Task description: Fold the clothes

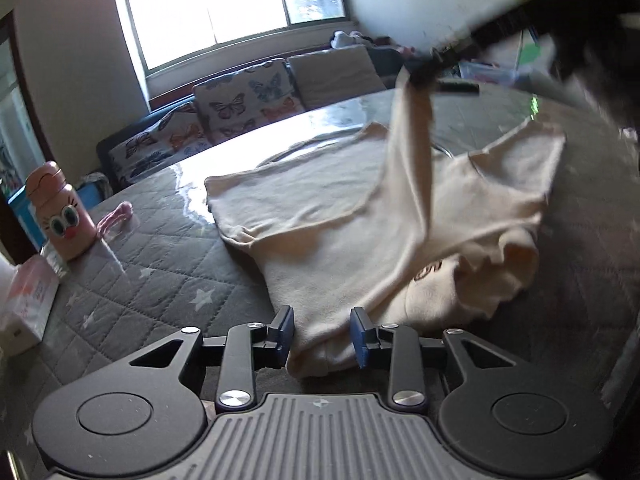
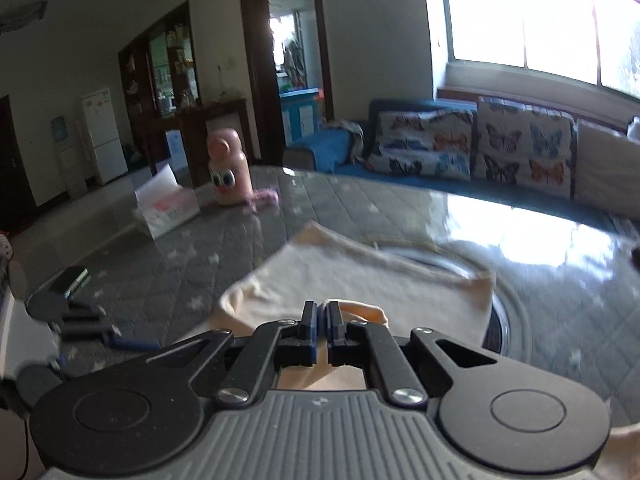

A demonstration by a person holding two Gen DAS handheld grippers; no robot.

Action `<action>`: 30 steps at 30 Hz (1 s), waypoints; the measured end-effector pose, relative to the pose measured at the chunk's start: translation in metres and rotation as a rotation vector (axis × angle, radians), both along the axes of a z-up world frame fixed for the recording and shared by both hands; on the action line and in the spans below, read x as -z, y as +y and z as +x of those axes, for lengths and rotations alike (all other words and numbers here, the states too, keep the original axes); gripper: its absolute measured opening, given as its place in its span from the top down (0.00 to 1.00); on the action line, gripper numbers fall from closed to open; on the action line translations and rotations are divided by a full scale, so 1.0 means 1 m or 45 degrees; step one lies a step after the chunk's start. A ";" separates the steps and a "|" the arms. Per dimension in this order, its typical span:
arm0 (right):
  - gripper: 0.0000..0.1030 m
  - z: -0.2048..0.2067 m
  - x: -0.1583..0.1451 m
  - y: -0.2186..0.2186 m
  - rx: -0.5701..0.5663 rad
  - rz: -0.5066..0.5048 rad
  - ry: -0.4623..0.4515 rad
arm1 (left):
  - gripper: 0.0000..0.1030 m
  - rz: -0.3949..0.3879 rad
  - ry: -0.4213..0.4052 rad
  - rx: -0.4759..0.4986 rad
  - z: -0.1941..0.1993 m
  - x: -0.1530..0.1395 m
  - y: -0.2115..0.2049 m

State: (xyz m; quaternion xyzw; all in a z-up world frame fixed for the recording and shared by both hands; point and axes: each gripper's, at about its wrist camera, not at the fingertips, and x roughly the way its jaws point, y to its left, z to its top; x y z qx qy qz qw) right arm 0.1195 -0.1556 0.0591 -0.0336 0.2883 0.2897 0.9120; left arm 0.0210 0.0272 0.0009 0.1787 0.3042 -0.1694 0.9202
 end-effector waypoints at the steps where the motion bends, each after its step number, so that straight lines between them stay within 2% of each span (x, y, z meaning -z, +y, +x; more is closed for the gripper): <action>1: 0.96 -0.001 -0.002 0.001 -0.004 0.001 -0.008 | 0.67 0.017 -0.007 0.002 0.001 0.002 -0.001; 3: 0.96 -0.002 -0.006 0.002 -0.012 0.002 -0.025 | 0.70 0.017 -0.010 -0.002 0.004 0.004 0.000; 5: 0.96 -0.004 -0.010 0.003 -0.020 0.004 -0.042 | 0.88 0.000 -0.020 -0.025 0.005 0.003 0.003; 9: 0.97 -0.006 -0.018 0.006 -0.037 0.007 -0.076 | 0.93 -0.016 -0.085 -0.122 0.000 -0.005 0.015; 13: 0.97 -0.009 -0.026 0.009 -0.053 0.010 -0.110 | 0.94 -0.021 -0.085 -0.166 -0.008 -0.007 0.028; 14: 0.97 -0.013 -0.020 0.008 -0.063 -0.004 -0.091 | 0.94 -0.007 -0.069 -0.167 -0.009 -0.004 0.029; 17: 0.96 -0.023 0.014 0.005 -0.092 -0.076 0.046 | 0.93 0.022 -0.005 -0.182 -0.011 0.008 0.036; 20: 0.95 -0.030 0.051 -0.005 -0.090 -0.156 0.216 | 0.90 0.009 0.013 -0.188 -0.013 0.004 0.044; 22: 0.92 -0.027 0.056 -0.014 -0.075 -0.137 0.274 | 0.90 -0.011 0.004 -0.197 -0.011 -0.004 0.049; 25: 0.91 -0.017 0.047 -0.025 -0.025 -0.074 0.254 | 0.89 -0.038 -0.025 -0.214 -0.001 -0.016 0.049; 26: 0.89 -0.012 0.044 -0.026 -0.003 -0.065 0.249 | 0.86 -0.056 -0.027 -0.219 0.005 -0.019 0.048; 28: 0.70 -0.002 0.045 -0.026 0.023 -0.062 0.252 | 0.78 -0.104 -0.013 -0.226 0.018 -0.021 0.043; 30: 0.70 0.010 0.054 -0.023 0.024 -0.048 0.256 | 0.72 -0.140 0.006 -0.227 0.032 -0.019 0.037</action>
